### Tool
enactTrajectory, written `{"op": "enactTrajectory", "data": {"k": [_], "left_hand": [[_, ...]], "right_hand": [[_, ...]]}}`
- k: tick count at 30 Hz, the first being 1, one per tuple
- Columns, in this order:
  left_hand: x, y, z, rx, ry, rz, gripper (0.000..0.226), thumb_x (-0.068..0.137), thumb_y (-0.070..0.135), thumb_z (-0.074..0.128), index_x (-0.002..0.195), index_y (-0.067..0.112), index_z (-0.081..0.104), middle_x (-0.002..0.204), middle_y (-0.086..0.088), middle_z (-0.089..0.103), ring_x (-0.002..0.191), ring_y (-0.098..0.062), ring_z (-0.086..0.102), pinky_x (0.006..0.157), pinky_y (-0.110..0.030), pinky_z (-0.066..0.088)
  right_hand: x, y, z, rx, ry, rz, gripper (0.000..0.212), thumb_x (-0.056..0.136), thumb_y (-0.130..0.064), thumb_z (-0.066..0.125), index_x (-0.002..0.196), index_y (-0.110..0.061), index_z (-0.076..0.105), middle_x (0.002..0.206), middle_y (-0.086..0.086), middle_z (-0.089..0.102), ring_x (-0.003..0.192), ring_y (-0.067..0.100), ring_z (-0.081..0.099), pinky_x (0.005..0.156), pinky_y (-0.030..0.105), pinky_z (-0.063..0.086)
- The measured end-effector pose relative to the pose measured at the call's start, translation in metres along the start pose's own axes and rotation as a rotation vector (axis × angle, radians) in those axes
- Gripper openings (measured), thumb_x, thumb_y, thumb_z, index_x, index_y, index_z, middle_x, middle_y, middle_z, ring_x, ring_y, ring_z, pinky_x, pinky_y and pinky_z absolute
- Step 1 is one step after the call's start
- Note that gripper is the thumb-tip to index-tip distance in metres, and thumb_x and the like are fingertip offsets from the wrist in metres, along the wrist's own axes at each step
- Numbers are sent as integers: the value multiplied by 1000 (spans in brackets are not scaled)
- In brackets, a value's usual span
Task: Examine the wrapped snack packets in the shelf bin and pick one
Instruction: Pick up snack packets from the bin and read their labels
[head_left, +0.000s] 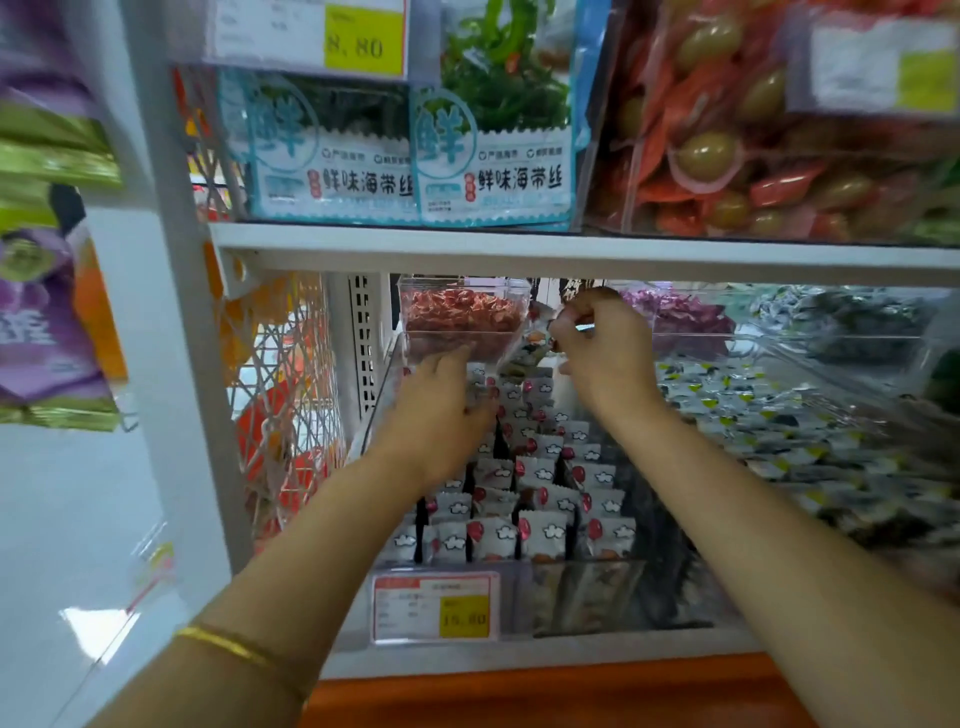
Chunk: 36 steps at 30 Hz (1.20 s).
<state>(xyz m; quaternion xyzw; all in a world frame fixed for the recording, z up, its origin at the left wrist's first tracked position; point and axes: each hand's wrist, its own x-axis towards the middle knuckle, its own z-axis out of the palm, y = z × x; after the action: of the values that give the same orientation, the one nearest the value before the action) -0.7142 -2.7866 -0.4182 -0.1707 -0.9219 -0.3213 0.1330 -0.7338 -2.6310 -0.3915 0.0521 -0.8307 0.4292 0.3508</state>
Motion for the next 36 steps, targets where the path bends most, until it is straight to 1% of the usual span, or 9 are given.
{"op": "enactTrajectory", "data": {"k": [3, 8, 12, 19, 22, 25, 28, 31, 36], "left_hand": [[-32, 11, -2, -85, 32, 4, 68, 91, 31, 57, 148, 25, 21, 151, -2, 27, 138, -21, 27, 113, -38, 25], [-58, 22, -8, -42, 46, 66, 77, 83, 34, 67, 147, 22, 24, 149, -2, 35, 134, -20, 33, 107, -32, 29], [-64, 25, -11, -38, 45, 115, 62, 86, 28, 64, 141, 23, 38, 139, 0, 46, 122, -15, 46, 98, -26, 37], [-61, 24, -7, -157, 100, 165, 42, 91, 18, 57, 133, 20, 49, 125, 4, 55, 113, -9, 49, 94, -25, 44], [-60, 21, -2, -196, 108, 162, 42, 91, 15, 58, 131, 20, 49, 110, 17, 50, 102, 1, 45, 78, 0, 38], [-60, 22, 2, -221, 106, 174, 41, 88, 14, 61, 127, 19, 52, 93, 31, 42, 83, 12, 45, 68, 8, 32], [-59, 22, 3, -251, 98, 183, 36, 88, 16, 62, 123, 20, 54, 97, 25, 50, 83, 9, 48, 69, 7, 34], [-60, 23, 1, -346, 83, 184, 29, 87, 12, 62, 112, 24, 56, 98, 24, 56, 92, 18, 51, 71, 4, 38], [-64, 25, -1, -496, 66, 183, 37, 83, 4, 65, 106, 32, 57, 103, 19, 63, 100, 9, 56, 78, -3, 43]], "right_hand": [[-35, -15, -26, 97, 23, 9, 12, 91, -10, 57, 81, -15, 54, 84, -7, 57, 78, 26, 62, 75, 39, 52], [-81, -28, -52, 262, -46, 55, 11, 89, -6, 58, 82, -14, 56, 83, 6, 62, 59, 15, 63, 52, 17, 51], [-96, -30, -57, 361, -53, 103, 7, 89, -7, 59, 84, -11, 59, 83, 8, 64, 62, 18, 65, 57, 27, 57], [-95, -27, -57, 820, -158, 304, 9, 84, -6, 63, 78, -12, 65, 83, 5, 60, 74, 15, 61, 56, 25, 53], [-94, -23, -54, 992, -238, 396, 3, 71, -13, 67, 69, -15, 69, 84, 5, 61, 71, 13, 62, 58, 24, 53], [-95, -19, -49, 1034, -274, 435, 3, 67, -13, 67, 69, -13, 68, 86, 2, 65, 70, 10, 64, 61, 23, 54], [-96, -17, -46, 1062, -284, 432, 5, 66, -12, 67, 71, -11, 68, 90, 4, 66, 72, 11, 64, 63, 23, 54], [-97, -17, -46, 1100, -303, 408, 6, 66, -10, 67, 71, -12, 69, 90, 5, 67, 73, 12, 65, 65, 23, 55], [-99, -18, -45, 1172, -348, 376, 10, 66, -5, 64, 66, -13, 71, 87, 1, 72, 73, 12, 66, 64, 22, 55]]}}
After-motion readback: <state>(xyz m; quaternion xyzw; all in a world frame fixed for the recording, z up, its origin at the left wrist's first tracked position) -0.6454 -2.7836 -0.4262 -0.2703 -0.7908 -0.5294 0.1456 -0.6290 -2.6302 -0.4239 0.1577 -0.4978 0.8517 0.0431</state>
